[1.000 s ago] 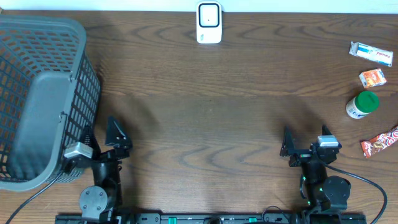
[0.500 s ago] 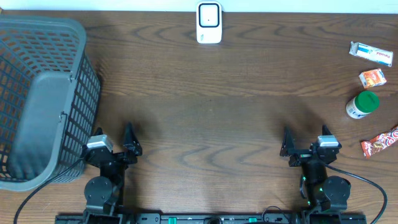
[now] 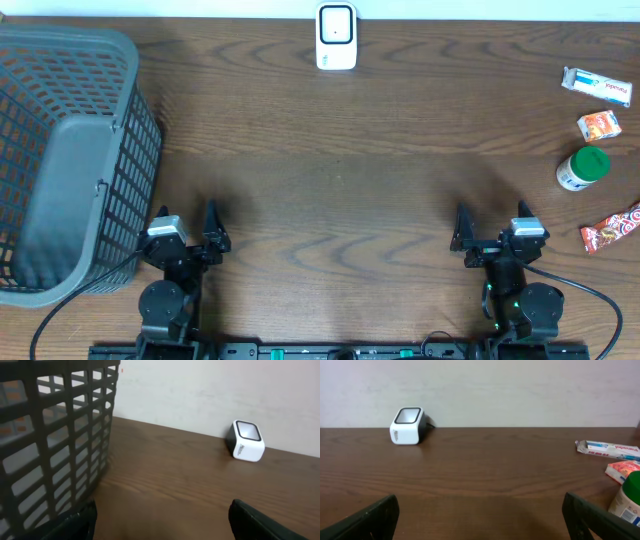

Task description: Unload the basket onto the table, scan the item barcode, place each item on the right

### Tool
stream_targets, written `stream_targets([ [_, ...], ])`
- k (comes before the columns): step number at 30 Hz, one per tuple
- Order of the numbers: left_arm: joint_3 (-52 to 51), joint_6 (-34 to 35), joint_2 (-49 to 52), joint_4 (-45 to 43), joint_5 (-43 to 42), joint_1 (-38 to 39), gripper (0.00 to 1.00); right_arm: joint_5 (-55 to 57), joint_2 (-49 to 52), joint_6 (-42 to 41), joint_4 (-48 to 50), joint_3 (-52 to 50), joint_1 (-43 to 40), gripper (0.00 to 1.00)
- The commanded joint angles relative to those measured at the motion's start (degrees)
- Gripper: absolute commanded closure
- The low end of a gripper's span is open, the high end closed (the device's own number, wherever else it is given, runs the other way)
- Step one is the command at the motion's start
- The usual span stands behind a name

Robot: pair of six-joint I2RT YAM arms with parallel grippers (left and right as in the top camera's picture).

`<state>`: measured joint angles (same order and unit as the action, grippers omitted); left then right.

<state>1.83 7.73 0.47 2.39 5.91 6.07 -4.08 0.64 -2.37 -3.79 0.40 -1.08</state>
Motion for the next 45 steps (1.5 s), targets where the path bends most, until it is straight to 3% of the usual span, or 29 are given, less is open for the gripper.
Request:
stream_targets([
  [1, -1.57, -1.55, -0.37, 1.88, -2.54, -1.55, 0.14, 0.17, -0.26, 0.28, -0.24, -0.11, 0.7, 0.01],
  [45, -1.57, -2.58, -0.24, 1.64, -2.49, -3.21, 0.15, 0.17, -0.26, 0.28, -0.24, -0.11, 0.7, 0.01],
])
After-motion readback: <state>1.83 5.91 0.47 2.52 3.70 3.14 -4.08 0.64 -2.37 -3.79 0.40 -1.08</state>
